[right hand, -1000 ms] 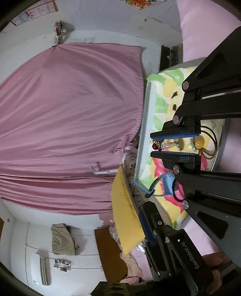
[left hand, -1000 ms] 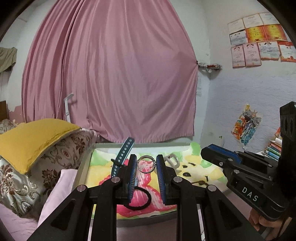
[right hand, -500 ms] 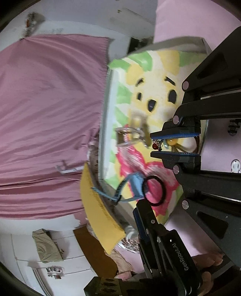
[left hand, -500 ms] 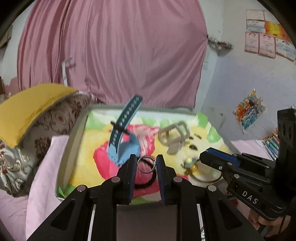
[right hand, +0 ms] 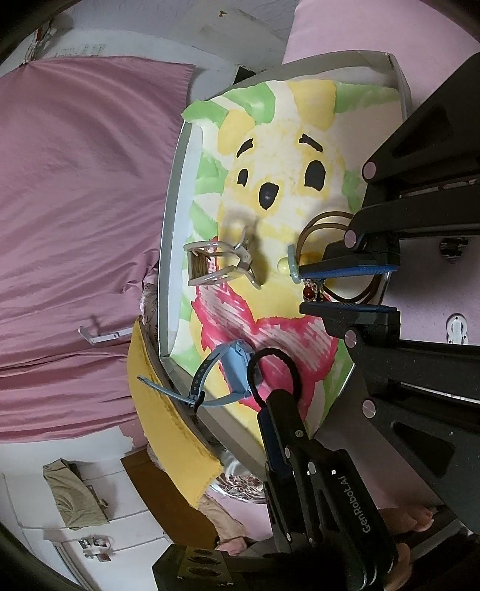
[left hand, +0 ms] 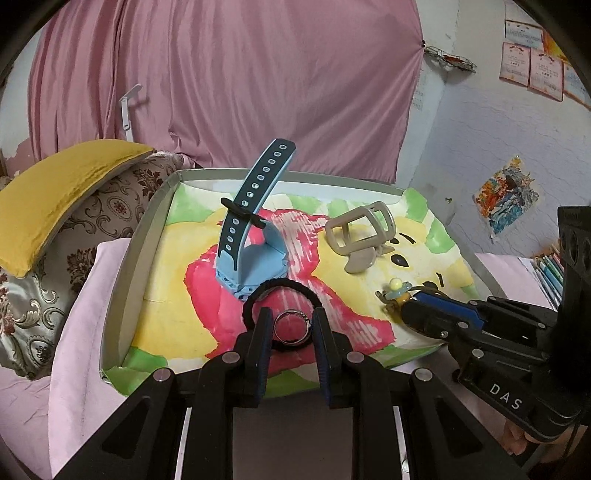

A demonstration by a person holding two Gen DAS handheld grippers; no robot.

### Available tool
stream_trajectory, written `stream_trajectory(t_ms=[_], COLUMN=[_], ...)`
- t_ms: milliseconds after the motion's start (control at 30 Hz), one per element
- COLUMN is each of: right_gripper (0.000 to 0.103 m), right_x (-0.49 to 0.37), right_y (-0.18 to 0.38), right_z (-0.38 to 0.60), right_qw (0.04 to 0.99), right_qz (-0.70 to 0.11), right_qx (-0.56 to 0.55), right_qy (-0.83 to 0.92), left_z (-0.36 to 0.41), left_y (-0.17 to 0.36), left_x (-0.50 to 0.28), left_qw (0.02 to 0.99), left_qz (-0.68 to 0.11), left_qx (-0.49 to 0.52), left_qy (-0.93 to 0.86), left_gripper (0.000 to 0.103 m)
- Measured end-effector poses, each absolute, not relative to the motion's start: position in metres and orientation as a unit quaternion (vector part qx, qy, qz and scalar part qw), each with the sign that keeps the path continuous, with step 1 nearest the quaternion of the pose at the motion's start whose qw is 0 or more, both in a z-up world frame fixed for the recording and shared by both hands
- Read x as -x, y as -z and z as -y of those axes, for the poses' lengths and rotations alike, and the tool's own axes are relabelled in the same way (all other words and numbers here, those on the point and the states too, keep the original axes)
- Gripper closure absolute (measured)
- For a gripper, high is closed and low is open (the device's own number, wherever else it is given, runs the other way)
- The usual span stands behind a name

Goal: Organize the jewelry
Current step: 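Open both tools to drop the ring and earring into the tray, then withdraw both tools from the tray back over the bed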

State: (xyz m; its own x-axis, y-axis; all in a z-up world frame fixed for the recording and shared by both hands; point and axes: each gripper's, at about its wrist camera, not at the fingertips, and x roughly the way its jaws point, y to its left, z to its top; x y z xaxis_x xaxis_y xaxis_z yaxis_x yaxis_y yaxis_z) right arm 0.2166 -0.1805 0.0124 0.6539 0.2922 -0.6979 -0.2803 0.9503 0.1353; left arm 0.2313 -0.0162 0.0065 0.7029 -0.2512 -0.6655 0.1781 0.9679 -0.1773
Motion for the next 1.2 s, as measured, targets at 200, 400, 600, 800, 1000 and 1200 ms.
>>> stream_trajectory(t_ms=[200, 400, 600, 800, 1000, 1200], right_gripper=[0.076, 0.068, 0.032, 0.005, 0.002, 0.002], right_x=[-0.208, -0.185, -0.155, -0.117, -0.083, -0.064], right_y=[-0.020, -0.039, -0.063, -0.078, -0.084, -0.084], right_z=[0.188, 0.203, 0.220, 0.238, 0.240, 0.245], right_qw=[0.916, 0.939, 0.960, 0.973, 0.982, 0.980], right_qz=[-0.371, -0.319, -0.256, -0.192, -0.154, -0.166], right_qx=[-0.019, -0.030, -0.050, -0.075, -0.052, -0.030], right_qy=[-0.150, -0.125, -0.107, -0.099, -0.098, -0.101], left_z=[0.015, 0.012, 0.007, 0.003, 0.007, 0.006], left_y=[-0.010, -0.021, -0.039, -0.055, -0.066, -0.065], left_x=[-0.229, -0.216, -0.187, -0.152, -0.119, -0.097], left_qw=[0.923, 0.933, 0.949, 0.968, 0.977, 0.977], left_qz=[-0.358, -0.326, -0.273, -0.205, -0.166, -0.168], left_qx=[0.062, 0.076, 0.089, 0.085, 0.049, 0.040], left_qy=[0.125, 0.130, 0.128, 0.120, 0.121, 0.129], left_gripper=[0.072, 0.045, 0.020, 0.001, 0.001, 0.001])
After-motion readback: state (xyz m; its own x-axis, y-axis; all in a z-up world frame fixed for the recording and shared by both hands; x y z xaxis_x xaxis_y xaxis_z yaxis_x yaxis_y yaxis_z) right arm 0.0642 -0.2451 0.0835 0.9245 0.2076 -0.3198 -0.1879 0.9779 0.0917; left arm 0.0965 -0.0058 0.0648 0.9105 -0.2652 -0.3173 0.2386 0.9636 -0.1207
